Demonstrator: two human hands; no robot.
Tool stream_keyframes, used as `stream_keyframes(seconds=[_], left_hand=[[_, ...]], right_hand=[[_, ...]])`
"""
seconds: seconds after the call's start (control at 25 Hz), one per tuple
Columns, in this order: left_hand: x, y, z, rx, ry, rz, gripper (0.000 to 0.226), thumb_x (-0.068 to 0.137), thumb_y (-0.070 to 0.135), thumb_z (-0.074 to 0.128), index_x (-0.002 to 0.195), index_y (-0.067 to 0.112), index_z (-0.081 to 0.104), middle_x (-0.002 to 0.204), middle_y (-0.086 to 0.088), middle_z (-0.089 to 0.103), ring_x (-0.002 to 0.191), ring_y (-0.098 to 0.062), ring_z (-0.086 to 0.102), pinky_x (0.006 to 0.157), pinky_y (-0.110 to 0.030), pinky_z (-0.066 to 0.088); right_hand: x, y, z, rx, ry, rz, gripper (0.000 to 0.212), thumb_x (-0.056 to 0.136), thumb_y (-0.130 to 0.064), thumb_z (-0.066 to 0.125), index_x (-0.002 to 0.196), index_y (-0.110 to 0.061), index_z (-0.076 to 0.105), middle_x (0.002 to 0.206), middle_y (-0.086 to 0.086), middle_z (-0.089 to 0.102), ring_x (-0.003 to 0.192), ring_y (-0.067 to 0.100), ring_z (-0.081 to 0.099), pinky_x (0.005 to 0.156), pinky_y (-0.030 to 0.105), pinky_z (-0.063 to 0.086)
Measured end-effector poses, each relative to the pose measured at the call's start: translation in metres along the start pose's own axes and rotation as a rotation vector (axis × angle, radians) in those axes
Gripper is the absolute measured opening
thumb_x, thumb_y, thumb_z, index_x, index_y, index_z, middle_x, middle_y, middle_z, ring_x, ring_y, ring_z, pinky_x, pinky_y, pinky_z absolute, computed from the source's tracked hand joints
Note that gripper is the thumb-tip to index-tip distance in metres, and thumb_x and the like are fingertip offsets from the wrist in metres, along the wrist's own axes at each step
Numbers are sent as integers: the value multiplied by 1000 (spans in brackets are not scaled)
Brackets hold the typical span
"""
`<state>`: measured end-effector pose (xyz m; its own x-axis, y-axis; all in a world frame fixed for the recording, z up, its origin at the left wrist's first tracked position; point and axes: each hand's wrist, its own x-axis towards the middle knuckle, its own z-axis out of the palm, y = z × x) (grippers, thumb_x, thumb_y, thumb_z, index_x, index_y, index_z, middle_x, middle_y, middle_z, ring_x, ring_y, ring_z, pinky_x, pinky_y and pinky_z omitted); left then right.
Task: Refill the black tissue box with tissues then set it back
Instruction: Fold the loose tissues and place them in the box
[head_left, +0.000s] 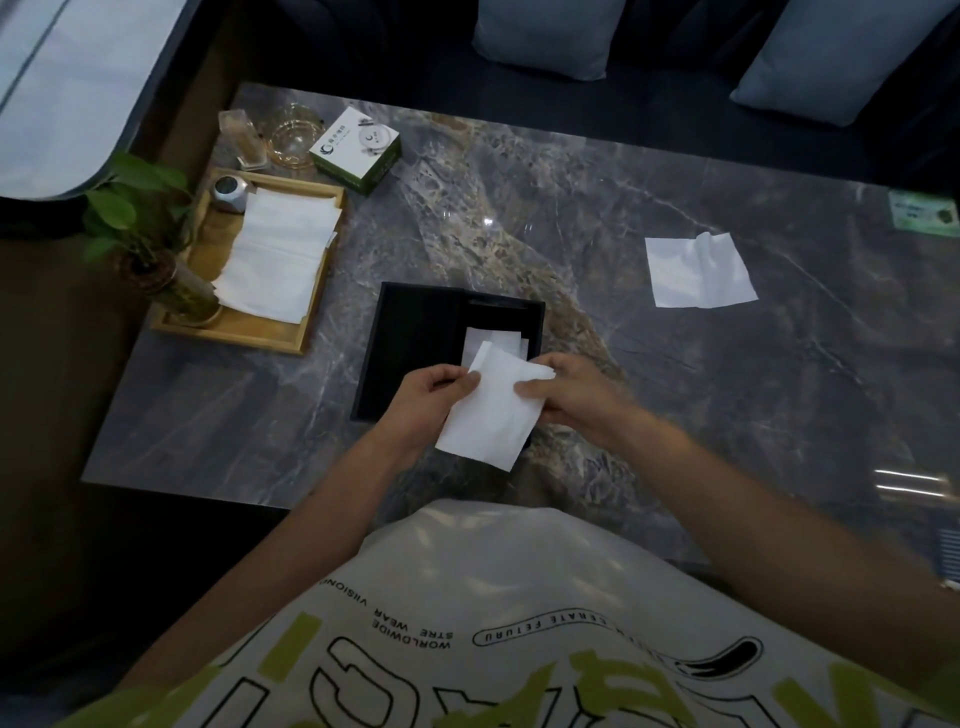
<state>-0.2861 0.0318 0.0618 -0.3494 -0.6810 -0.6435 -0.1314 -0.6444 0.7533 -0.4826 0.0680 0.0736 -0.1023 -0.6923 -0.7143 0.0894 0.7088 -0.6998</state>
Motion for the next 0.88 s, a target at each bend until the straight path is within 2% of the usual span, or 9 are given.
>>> stream_keyframes(seconds=[0.16,0.32,0.4,0.52,0.6,0.64,0.68,0.76,0.88], left_hand=[[12,-2,2,75,183,30,15,92,13,64,102,3,65,101,-14,69,94,-28,66,83,-44,57],[21,-1,5,154,269,69,18,91,16,66,106,9,61,101,-12,68,92,-27,67,81,-43,57],[25,-1,7,258,279,93,21,90,17,66,109,15,56,98,-8,68,87,-22,67,72,-36,57],[31,-3,8,460,316,171,15,88,11,62,101,16,59,91,2,66,76,-7,62,58,-7,45],[36,-1,9,556,299,201,13,88,8,59,96,15,67,89,2,66,71,-2,59,57,-1,43],[35,0,10,604,279,214,16,89,8,57,97,14,70,90,1,66,71,-2,58,60,-3,44],[38,2,11,651,264,220,18,90,8,56,100,13,71,94,-1,66,74,-5,59,66,-7,47],[43,4,12,722,243,224,24,92,9,55,112,9,69,111,-5,63,92,-14,61,83,-20,49],[49,4,14,818,171,190,37,93,9,54,129,2,58,133,-13,54,118,-24,55,93,-18,38]], right_hand=[[9,-7,3,56,9,-13,23,84,-5,71,102,-11,57,107,10,68,88,19,71,58,26,57],[14,-6,2,-17,5,19,30,84,0,69,102,-16,51,104,7,67,80,15,71,54,25,56],[19,-5,1,-84,74,11,38,83,3,68,108,-13,45,110,16,63,87,22,67,55,29,56],[28,-2,0,-304,193,-70,40,81,-3,67,104,-18,39,102,20,64,85,28,65,63,37,53],[36,-3,1,-459,261,-175,33,78,-5,66,97,-19,43,93,17,64,78,28,61,64,38,51],[36,-3,3,-519,278,-225,28,76,-5,66,91,-19,47,88,14,64,75,26,60,64,36,49],[41,-4,3,-568,285,-255,23,76,-5,66,85,-20,52,83,9,63,72,21,58,62,32,46],[50,-4,5,-646,265,-255,17,77,-7,65,79,-23,59,75,0,61,66,13,55,57,23,41],[56,-4,7,-741,209,-211,20,80,-6,59,94,-19,66,69,-6,56,64,9,54,56,18,39]])
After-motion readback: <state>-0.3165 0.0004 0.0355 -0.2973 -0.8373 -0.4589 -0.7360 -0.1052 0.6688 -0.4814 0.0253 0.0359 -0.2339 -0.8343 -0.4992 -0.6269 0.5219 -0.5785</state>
